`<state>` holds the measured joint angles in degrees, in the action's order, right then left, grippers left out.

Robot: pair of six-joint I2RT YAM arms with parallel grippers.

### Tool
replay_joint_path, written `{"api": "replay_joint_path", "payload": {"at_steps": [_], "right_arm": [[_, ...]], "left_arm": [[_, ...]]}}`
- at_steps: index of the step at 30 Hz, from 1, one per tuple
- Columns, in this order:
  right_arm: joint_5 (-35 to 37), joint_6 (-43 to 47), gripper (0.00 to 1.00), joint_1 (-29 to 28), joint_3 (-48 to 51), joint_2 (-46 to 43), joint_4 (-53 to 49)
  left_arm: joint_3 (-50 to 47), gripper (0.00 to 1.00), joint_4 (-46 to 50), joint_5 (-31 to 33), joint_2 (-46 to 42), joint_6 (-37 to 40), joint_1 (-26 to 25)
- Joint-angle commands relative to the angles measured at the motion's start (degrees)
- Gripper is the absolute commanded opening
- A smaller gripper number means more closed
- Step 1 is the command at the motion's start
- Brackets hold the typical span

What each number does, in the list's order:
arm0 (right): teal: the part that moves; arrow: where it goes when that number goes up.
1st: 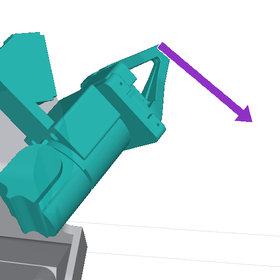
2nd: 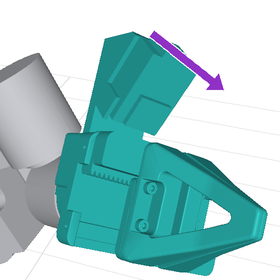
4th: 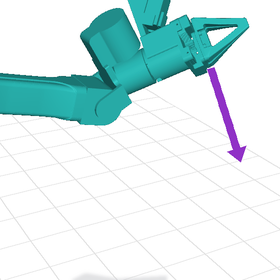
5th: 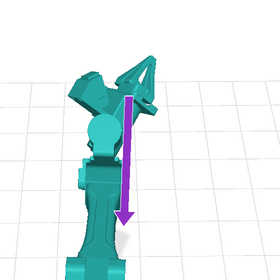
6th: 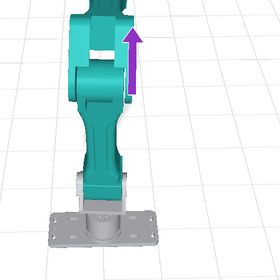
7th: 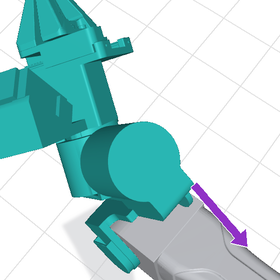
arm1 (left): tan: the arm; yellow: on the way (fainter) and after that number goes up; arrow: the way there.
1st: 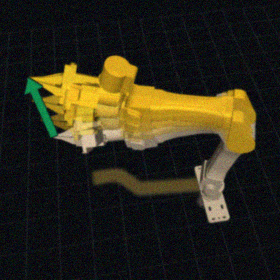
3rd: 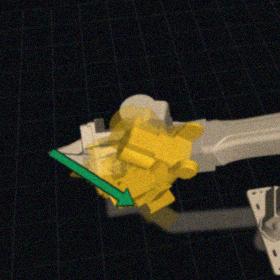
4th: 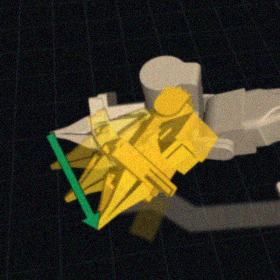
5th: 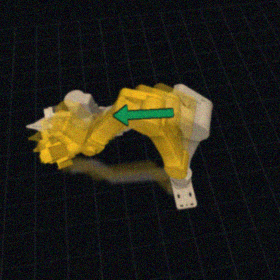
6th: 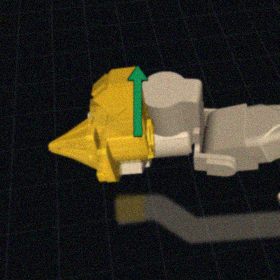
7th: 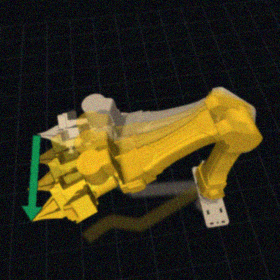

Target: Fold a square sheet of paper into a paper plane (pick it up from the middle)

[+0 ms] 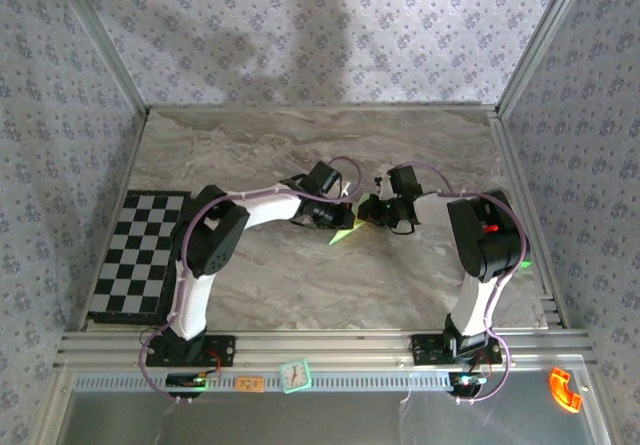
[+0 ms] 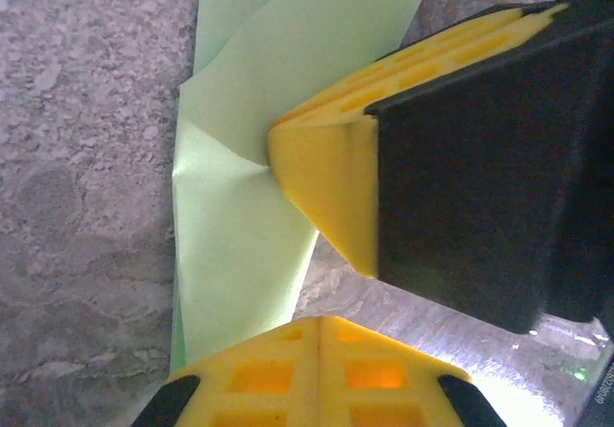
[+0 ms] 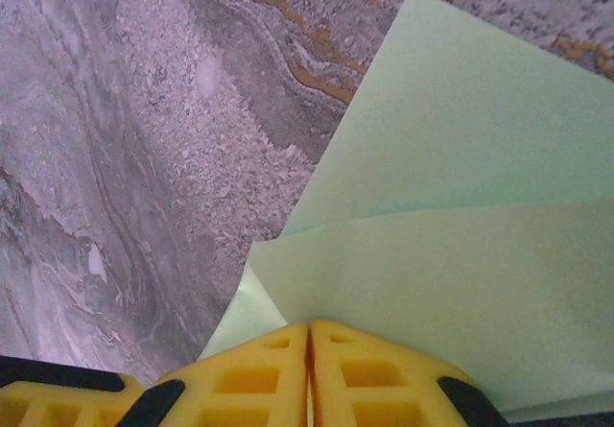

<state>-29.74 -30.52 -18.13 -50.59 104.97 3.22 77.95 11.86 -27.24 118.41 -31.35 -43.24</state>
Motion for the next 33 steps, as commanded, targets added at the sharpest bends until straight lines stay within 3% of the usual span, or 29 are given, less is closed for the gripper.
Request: {"api": "replay_joint_path", "payload": {"at_steps": [1,21,33], "right_arm": [[2.58,1.78,0.11,-0.19,0.88,4.02,-5.50],[8.81,2.93,0.10,0.20,-2.26,7.78,-14.50],[8.83,3.34,0.10,0.07,-2.50,8.85,-14.33]], "left_arm": [[1.68,0.07,1.37,-0.92,2.06,1.31,0.08],[-7.38,0.03,5.96,-2.29,-0.27,2.16,0.24],[-18.14,0.04,4.41,-2.48,-5.54,0.18,0.27]]}}
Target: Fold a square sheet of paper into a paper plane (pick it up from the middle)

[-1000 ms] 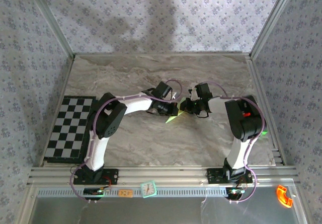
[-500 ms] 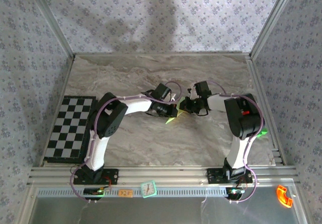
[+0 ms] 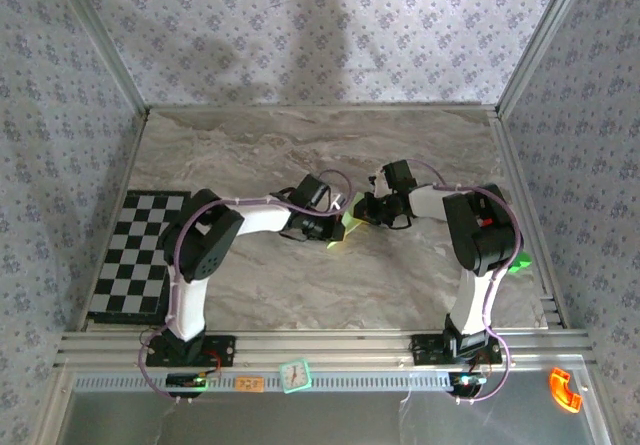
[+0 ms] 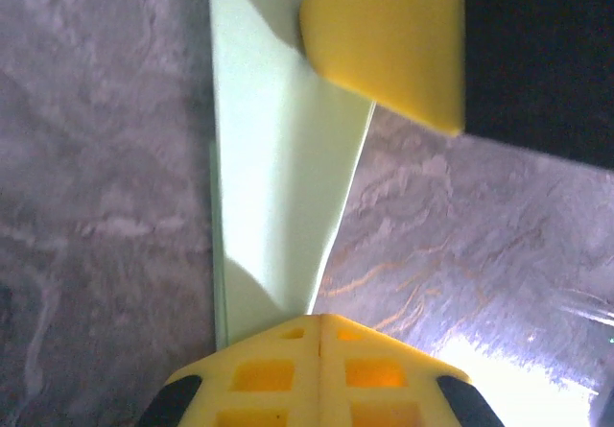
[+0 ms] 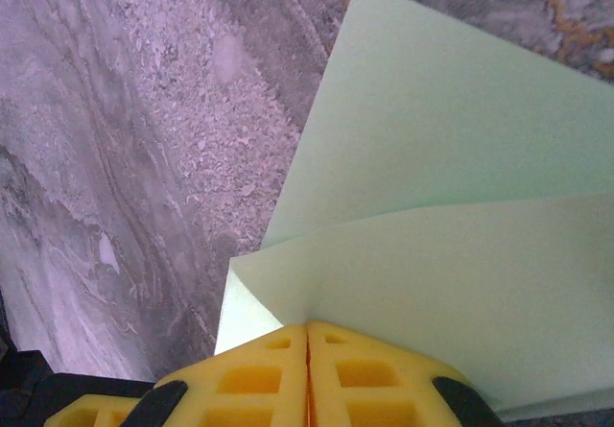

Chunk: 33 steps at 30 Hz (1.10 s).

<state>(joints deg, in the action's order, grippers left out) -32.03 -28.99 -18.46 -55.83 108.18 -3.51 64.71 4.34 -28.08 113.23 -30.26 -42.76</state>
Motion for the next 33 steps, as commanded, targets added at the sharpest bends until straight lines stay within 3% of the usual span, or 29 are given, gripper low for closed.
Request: {"api": "replay_joint_path", "payload": {"at_steps": [1,10,17,24,33], "right_arm": [[10.99,1.88,0.10,0.28,2.76,5.56,-7.53],[7.93,3.05,0.11,-0.11,3.35,4.93,-6.00],[5.46,2.33,0.11,-1.95,3.93,2.73,-3.36],[3.03,-0.08,0.12,-6.16,3.82,0.44,0.10],[3.85,0.14,0.14,-6.67,2.02,-2.43,-0.46]], "left_arm": [[-5.85,0.04,11.75,-1.42,-1.04,-1.18,-0.20],[-16.64,0.05,6.80,-0.56,-11.79,-6.97,0.74],[-14.05,0.06,8.41,1.53,-19.50,-5.68,2.29],[-7.16,0.06,3.30,2.18,-13.22,-7.90,2.31],[-3.23,0.06,4.21,1.61,-4.75,-7.68,1.14]]}}
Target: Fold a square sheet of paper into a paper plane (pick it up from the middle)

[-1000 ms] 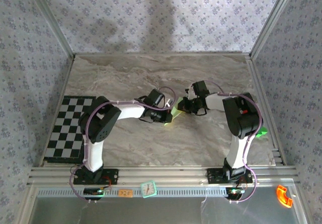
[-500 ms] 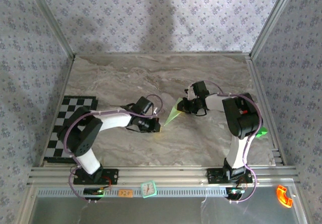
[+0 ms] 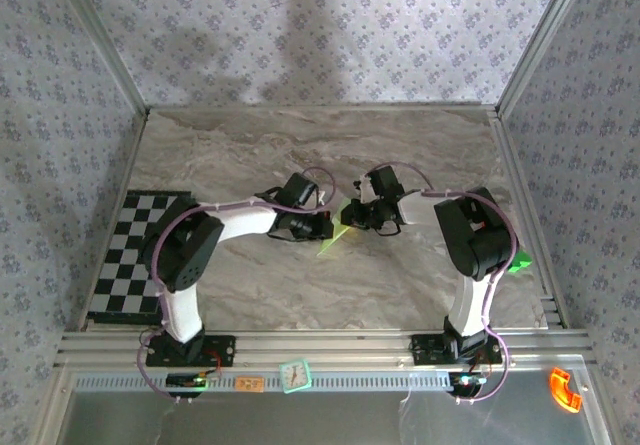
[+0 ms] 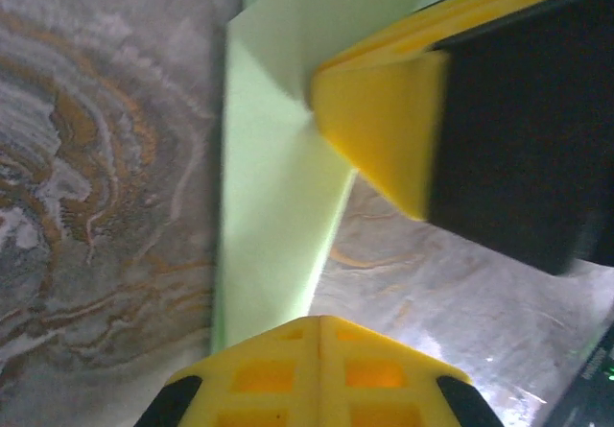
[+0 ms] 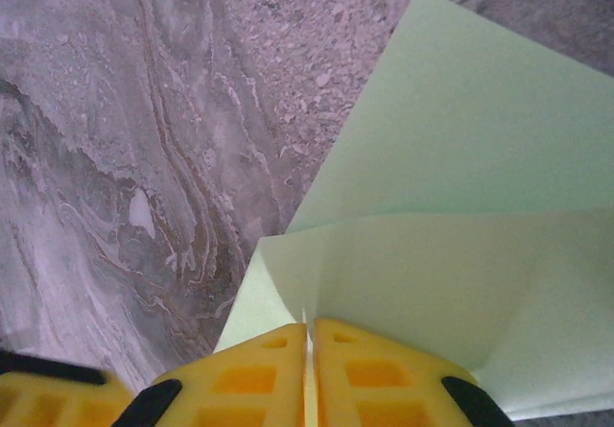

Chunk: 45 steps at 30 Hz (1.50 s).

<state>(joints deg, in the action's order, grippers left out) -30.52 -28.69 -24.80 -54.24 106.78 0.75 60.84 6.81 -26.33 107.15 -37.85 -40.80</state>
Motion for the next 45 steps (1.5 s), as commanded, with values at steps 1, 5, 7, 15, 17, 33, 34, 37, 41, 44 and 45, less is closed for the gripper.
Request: {"api": "replay_joint_path", "payload": {"at_steps": [1,5,7,15,17,33,34,37,41,44,45], "right_arm": [[2.31,-0.07,0.15,-0.25,-0.12,-1.72,-5.24],[5.21,-0.14,0.22,0.08,-1.42,-5.73,-8.45],[8.78,-0.51,0.30,0.49,-1.25,-8.23,-10.47],[23.75,-3.12,0.57,1.94,-0.33,-11.99,-19.21],[23.95,-2.98,0.66,1.99,-1.16,-11.46,-18.94],[22.93,-2.16,0.62,1.09,-10.43,-1.48,-23.07],[22.95,-2.16,0.59,1.07,-10.54,-1.09,-23.39],[23.46,-1.99,0.52,1.02,-10.60,-0.18,-24.07],[23.99,-1.55,0.46,0.98,-10.19,0.83,-24.38],[24.37,-1.21,0.41,0.90,-10.02,1.62,-24.54],[24.53,-1.20,0.40,0.80,-9.96,1.84,-24.51]], "left_arm": [[0.52,0.06,2.25,0.17,1.71,0.07,-0.91],[-0.43,0.06,2.79,0.74,2.53,0.34,-1.04],[-0.59,0.06,2.69,0.75,2.53,0.36,-1.04],[0.13,0.06,2.51,0.75,2.36,0.77,-1.25],[0.07,0.06,2.60,0.74,2.29,0.93,-1.24],[0.55,0.06,2.95,0.87,1.94,1.04,-1.26],[0.59,0.06,3.03,0.79,1.85,1.14,-1.29],[1.14,0.07,3.01,0.75,1.49,1.19,-1.29],[2.51,0.07,2.81,0.60,1.19,1.28,-1.28],[3.91,0.07,2.32,0.40,1.48,1.24,-1.23],[4.46,0.07,2.32,0.33,1.71,1.32,-1.23]]}}
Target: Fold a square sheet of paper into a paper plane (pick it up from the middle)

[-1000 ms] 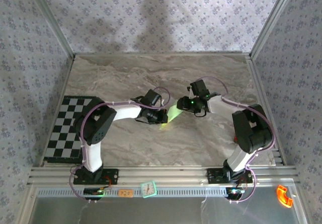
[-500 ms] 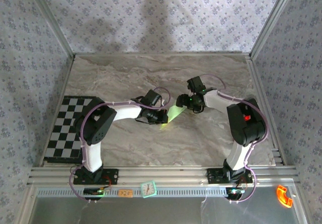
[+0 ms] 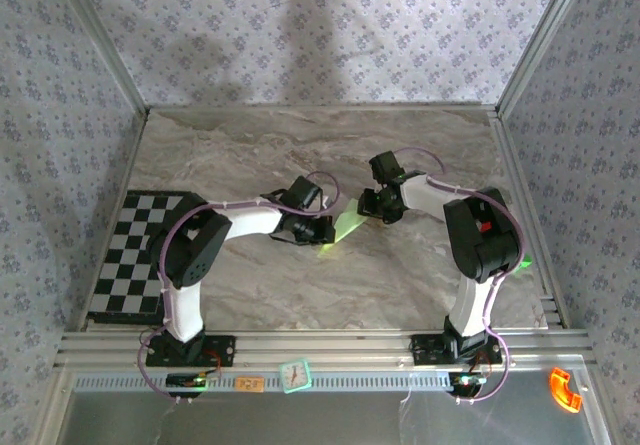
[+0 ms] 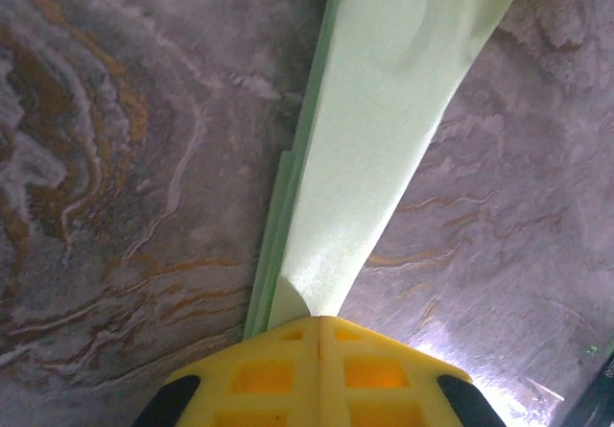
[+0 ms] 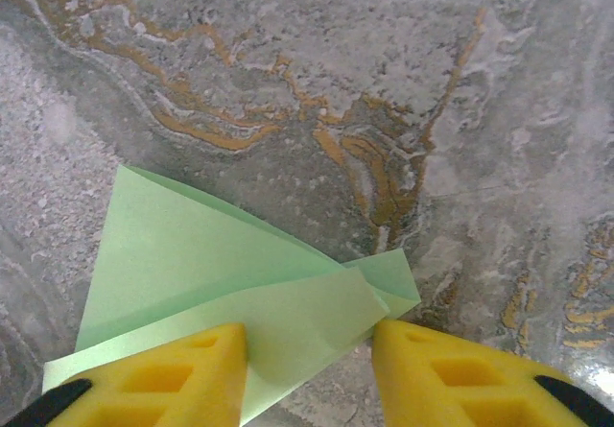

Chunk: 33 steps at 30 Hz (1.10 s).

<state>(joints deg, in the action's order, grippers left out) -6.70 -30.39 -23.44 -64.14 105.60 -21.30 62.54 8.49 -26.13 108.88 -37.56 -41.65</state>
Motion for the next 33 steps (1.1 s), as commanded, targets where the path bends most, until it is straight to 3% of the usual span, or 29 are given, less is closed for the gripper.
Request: {"api": "replay_joint_path", "payload": {"at_steps": [1,20,33], "right_arm": [[0.85,0.59,0.39,-0.50,-0.09,3.19,-2.43],[1.32,1.04,0.35,-0.80,1.11,4.31,-2.13],[1.65,0.52,0.31,-0.46,2.95,4.00,-1.57]], "left_arm": [[3.32,0.07,0.56,0.05,0.25,1.09,-0.38],[12.25,0.08,2.90,-2.30,8.35,2.16,-0.73],[10.22,0.07,7.73,2.28,10.42,4.47,-1.19]]}}
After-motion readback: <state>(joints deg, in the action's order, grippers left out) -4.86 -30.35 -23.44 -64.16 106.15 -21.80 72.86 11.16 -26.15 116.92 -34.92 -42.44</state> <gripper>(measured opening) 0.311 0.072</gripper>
